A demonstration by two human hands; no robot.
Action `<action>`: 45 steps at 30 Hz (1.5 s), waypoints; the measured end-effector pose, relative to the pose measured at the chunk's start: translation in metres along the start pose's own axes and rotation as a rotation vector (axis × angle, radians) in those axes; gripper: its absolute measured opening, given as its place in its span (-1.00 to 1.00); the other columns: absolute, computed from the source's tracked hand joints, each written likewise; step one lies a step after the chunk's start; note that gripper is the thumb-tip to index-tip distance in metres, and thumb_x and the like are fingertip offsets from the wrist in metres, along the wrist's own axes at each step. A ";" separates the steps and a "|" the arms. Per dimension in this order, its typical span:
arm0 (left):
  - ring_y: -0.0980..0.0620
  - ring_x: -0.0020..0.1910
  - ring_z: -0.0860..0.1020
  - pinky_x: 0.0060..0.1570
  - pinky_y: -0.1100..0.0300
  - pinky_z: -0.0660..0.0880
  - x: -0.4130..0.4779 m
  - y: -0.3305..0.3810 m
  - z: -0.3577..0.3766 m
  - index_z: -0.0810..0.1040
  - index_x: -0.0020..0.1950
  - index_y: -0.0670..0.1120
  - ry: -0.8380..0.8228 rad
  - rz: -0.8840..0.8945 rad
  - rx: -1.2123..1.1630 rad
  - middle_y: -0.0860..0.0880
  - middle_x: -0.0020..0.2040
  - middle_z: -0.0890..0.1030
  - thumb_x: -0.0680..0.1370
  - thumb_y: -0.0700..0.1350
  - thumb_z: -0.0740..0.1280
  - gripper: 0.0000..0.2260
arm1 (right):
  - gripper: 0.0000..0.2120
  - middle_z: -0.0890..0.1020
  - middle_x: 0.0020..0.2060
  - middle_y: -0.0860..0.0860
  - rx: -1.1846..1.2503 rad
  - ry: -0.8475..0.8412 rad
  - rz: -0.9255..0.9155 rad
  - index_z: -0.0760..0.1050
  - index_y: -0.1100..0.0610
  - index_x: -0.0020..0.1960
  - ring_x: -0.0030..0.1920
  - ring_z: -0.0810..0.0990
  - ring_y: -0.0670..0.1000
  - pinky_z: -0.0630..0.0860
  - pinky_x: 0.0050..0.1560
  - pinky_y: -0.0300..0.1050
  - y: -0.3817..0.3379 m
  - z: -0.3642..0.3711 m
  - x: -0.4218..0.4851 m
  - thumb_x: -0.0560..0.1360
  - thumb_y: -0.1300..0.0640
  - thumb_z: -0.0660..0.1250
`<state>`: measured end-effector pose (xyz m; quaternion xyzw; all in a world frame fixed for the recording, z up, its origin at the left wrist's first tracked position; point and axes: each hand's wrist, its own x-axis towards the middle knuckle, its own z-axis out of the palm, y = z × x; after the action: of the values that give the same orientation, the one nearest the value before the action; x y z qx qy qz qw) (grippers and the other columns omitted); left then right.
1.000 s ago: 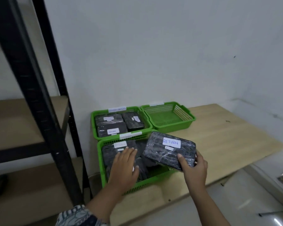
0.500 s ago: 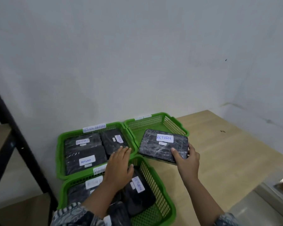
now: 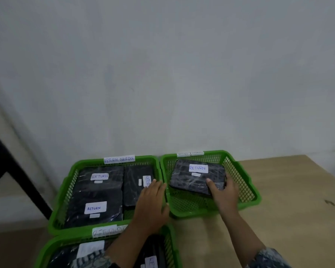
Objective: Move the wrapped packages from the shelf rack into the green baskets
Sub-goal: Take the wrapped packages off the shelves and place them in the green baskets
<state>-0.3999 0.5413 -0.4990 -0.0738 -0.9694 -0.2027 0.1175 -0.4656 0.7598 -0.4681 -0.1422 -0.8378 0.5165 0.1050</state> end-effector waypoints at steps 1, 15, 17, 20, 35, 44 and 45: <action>-0.10 0.46 0.17 0.41 -0.02 0.03 0.005 0.002 0.004 0.26 0.45 -0.17 -0.003 -0.015 0.005 -0.14 0.44 0.30 0.48 -0.02 0.19 -0.44 | -0.33 0.34 0.23 0.24 -0.012 -0.028 0.009 0.29 0.20 0.42 0.15 0.45 0.19 0.40 0.20 -0.01 0.002 0.002 0.011 0.41 0.03 0.46; -0.06 0.38 0.32 0.31 -0.09 0.18 0.016 0.002 0.049 0.34 0.41 -0.17 -0.089 -0.136 0.145 -0.09 0.39 0.40 0.46 0.04 0.14 -0.45 | -0.35 0.31 0.29 0.27 -0.233 -0.324 0.085 0.24 0.23 0.44 0.23 0.41 0.28 0.42 0.20 0.08 0.045 0.070 0.100 0.47 0.00 0.38; -0.04 0.43 0.22 0.35 -0.08 0.14 0.015 0.002 0.050 0.29 0.44 -0.15 -0.096 -0.141 0.141 -0.07 0.44 0.32 0.49 0.05 0.13 -0.45 | -0.38 0.37 0.24 0.27 -0.333 -0.319 0.064 0.28 0.27 0.39 0.18 0.45 0.27 0.45 0.14 0.09 0.051 0.079 0.103 0.48 -0.03 0.36; 0.02 0.49 0.01 0.40 0.01 -0.06 0.014 0.001 0.053 0.14 0.50 -0.10 -0.087 -0.164 0.116 0.00 0.50 0.13 0.52 0.07 0.06 -0.43 | -0.46 0.47 0.13 0.25 -0.448 -0.302 0.014 0.36 0.28 0.29 0.08 0.51 0.22 0.50 0.05 0.06 0.057 0.089 0.104 0.49 -0.09 0.31; 0.05 0.47 -0.05 0.41 0.00 -0.06 0.003 0.009 0.038 0.05 0.52 -0.07 -0.016 -0.227 0.076 0.00 0.51 0.10 0.52 0.06 0.08 -0.41 | -0.43 0.52 0.22 0.20 -0.536 -0.267 -0.406 0.33 0.20 0.38 0.24 0.45 0.19 0.32 0.29 0.13 0.034 0.066 0.059 0.53 -0.16 0.14; -0.13 0.31 0.42 0.16 -0.10 0.37 -0.074 -0.004 -0.022 0.40 0.36 -0.15 0.037 -0.216 0.232 -0.10 0.32 0.48 0.43 0.07 0.12 -0.45 | -0.42 0.55 0.25 0.08 -0.747 -0.386 -0.739 0.48 0.11 0.28 0.35 0.43 0.13 -0.08 0.43 0.20 -0.001 0.050 -0.078 0.49 -0.21 -0.01; -0.13 0.30 0.44 0.14 -0.09 0.40 -0.088 -0.006 -0.030 0.41 0.35 -0.14 0.049 -0.212 0.229 -0.10 0.30 0.50 0.43 0.07 0.12 -0.46 | -0.46 0.58 0.22 0.08 -0.751 -0.380 -0.755 0.51 0.10 0.24 0.32 0.47 0.14 -0.04 0.42 0.21 -0.004 0.052 -0.097 0.49 -0.20 0.03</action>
<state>-0.3102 0.5154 -0.4974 0.0476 -0.9853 -0.1039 0.1266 -0.3915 0.6815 -0.4907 0.2353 -0.9610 0.1260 0.0719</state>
